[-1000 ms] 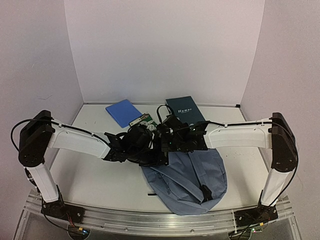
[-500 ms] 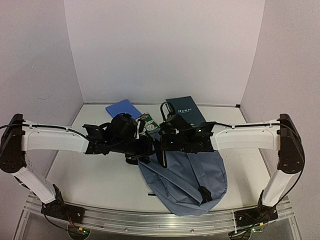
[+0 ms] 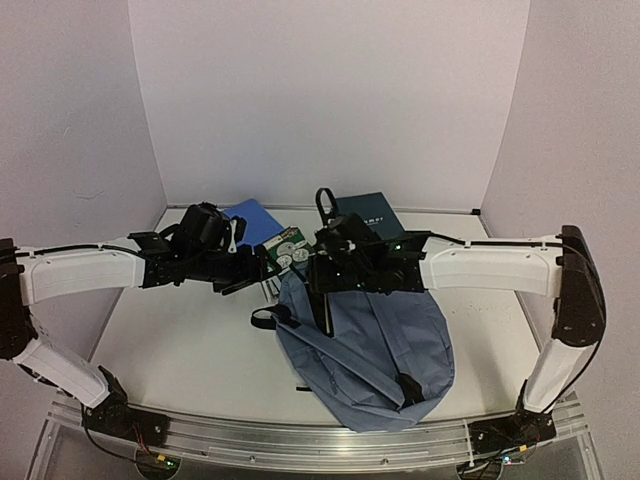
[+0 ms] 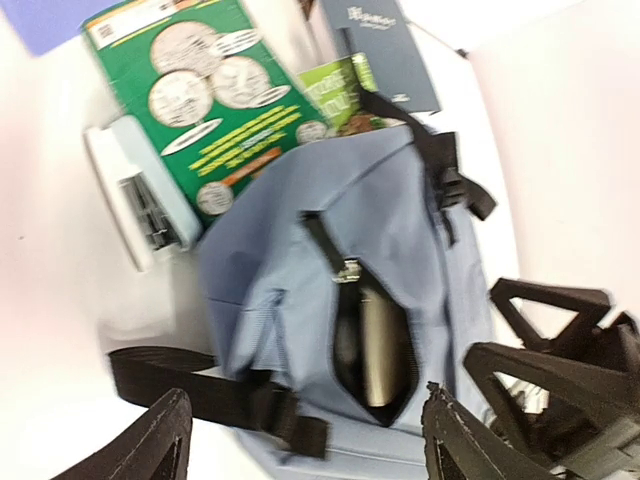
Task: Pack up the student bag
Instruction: Zip the student bag at the center of the board.
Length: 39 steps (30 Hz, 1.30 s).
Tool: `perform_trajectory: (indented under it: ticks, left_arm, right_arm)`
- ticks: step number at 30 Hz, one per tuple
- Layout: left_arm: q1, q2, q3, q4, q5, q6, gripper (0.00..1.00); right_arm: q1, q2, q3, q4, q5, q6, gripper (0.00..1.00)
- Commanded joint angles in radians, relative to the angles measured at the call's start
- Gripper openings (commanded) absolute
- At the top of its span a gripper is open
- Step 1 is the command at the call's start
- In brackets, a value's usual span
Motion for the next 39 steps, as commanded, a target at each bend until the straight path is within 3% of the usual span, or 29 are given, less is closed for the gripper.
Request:
perform_trajectory:
  ticks: [1,12,21,26,32,39]
  left_arm:
    - [0.034,0.052,-0.008,0.056,0.058,0.041,0.8]
    - [0.075,0.23,0.06,0.182,0.178,0.024,0.6]
    - [0.081,0.319,0.098,0.231,0.24,0.028,0.52]
    - [0.082,0.333,0.098,0.259,0.235,0.03,0.38]
    - [0.084,0.355,0.097,0.278,0.242,0.027,0.28]
    - [0.094,0.364,0.091,0.278,0.226,0.012,0.15]
  right_arm:
    - [-0.019,0.092,0.109,-0.038,-0.027,-0.138,0.6]
    - [-0.037,0.229,0.251,-0.053,-0.057,-0.294,0.5]
    - [-0.044,0.317,0.341,-0.055,-0.065,-0.322,0.43]
    - [-0.053,0.358,0.383,-0.055,-0.067,-0.319,0.34]
    - [-0.061,0.398,0.418,-0.054,-0.085,-0.317,0.22]
    - [-0.062,0.369,0.4,-0.054,-0.065,-0.285,0.0]
